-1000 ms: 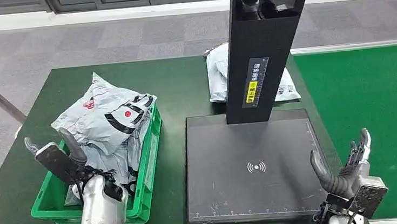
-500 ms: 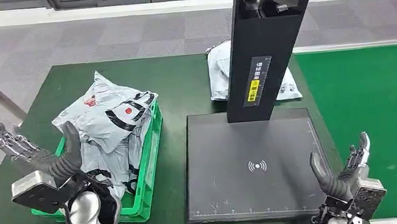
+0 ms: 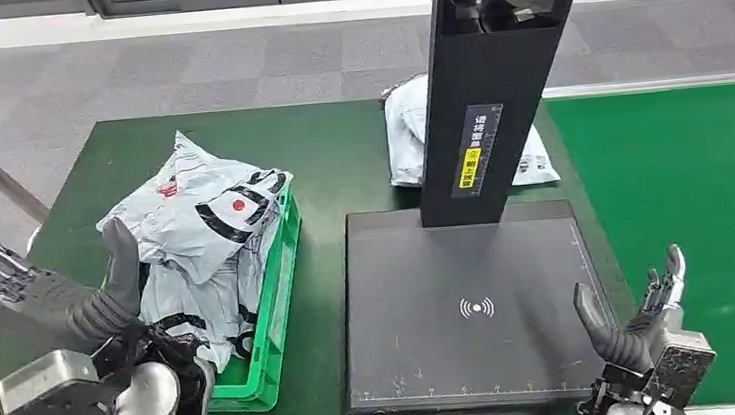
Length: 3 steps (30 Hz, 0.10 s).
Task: Moved the parcel from conveyor to table for the left to box.
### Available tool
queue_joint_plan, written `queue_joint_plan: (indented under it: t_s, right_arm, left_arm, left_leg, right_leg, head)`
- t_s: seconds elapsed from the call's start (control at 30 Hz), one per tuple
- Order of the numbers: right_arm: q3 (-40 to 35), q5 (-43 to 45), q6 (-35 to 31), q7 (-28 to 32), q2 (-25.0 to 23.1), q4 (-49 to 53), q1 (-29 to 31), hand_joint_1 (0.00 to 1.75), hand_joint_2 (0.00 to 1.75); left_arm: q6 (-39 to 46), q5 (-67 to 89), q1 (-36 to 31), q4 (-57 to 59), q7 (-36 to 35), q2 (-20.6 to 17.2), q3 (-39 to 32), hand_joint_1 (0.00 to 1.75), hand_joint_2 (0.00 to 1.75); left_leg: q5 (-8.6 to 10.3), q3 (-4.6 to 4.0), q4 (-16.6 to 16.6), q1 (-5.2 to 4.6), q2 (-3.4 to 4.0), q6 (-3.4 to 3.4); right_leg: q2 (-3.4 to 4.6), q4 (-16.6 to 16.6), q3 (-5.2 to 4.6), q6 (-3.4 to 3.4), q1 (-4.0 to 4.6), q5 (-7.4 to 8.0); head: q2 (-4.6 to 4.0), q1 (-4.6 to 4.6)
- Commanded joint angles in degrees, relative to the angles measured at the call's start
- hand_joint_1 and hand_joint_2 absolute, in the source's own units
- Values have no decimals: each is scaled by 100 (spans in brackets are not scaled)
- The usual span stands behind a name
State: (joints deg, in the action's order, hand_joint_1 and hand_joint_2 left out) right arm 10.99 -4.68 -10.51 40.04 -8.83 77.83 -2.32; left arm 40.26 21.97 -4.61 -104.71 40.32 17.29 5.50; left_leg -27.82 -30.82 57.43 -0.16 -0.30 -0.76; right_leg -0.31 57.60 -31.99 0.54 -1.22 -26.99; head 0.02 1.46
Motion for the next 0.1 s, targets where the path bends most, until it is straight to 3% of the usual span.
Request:
queue_joint_plan:
  t_s: [0.03,0.1]
  right_arm:
    - [-178,-20,-458,-4,113,164,112,0,175]
    - [-269,40,-541,-4,162,147,114,0,175]
  left_arm:
    - [-26,510,484,314,-32,158,1662,0,175]
    - [-26,478,482,480,-32,229,1752,0,175]
  left_leg:
    - [1,-1,-2,2,2,3]
    - [3,-3,-5,0,4,4]
  right_leg:
    - [2,-10,2,0,3,5]
    - [3,-13,0,-1,0,8]
  head:
    - [0,0]
    - [0,0]
